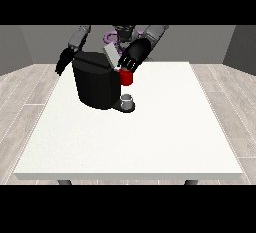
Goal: Insert the coffee pod into the coffee machine and close the lid
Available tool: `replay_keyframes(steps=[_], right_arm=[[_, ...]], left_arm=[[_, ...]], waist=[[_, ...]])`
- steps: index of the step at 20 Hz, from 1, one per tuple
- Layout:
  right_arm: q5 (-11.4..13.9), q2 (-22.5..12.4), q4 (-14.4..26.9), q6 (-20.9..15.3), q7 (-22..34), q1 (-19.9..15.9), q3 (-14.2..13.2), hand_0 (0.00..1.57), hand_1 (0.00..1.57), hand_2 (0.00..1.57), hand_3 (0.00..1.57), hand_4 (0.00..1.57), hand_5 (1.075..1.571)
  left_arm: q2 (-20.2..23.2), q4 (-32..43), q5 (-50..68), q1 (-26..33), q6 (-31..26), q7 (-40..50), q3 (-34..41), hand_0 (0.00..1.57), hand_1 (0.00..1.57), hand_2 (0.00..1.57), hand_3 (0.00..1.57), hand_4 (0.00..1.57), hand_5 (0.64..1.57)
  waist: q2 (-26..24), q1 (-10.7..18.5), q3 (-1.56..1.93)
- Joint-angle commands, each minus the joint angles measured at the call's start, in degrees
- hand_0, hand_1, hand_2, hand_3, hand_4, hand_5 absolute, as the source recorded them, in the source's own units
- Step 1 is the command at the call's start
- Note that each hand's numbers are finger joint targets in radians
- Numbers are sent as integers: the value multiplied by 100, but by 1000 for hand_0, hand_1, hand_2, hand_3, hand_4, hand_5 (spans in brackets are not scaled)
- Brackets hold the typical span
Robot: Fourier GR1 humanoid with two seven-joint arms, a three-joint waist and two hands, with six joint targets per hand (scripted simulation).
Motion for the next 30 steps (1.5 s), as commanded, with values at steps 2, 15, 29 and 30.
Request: replay_keyframes(steps=[2, 15, 29, 30], right_arm=[[-159, -130, 39, 67, 36, -180, -205, 0, 0, 0, 0, 0, 1571], [173, 283, -349, -219, 213, -179, 280, 0, 0, 0, 0, 0, 1571], [314, 244, -216, -351, 187, -175, 252, 0, 0, 0, 0, 74, 1571], [221, 45, -273, -123, 341, -397, 187, 0, 0, 0, 0, 218, 1571]], left_arm=[[167, -58, -297, -22, 86, -185, -240, 1209, 1209, 1228, 1132, 0, 1571], [253, 182, -426, -149, 611, -458, -85, 1110, 1110, 1122, 969, 0, 1571], [233, 10, -639, -161, 999, -814, -183, 1144, 1144, 1115, 841, 0, 1571], [438, 119, -637, -323, 813, -845, -135, 1088, 1088, 1075, 800, 0, 1571]], waist=[[123, 42, 2], [438, -189, 0], [479, -135, 1], [579, -247, 1]])
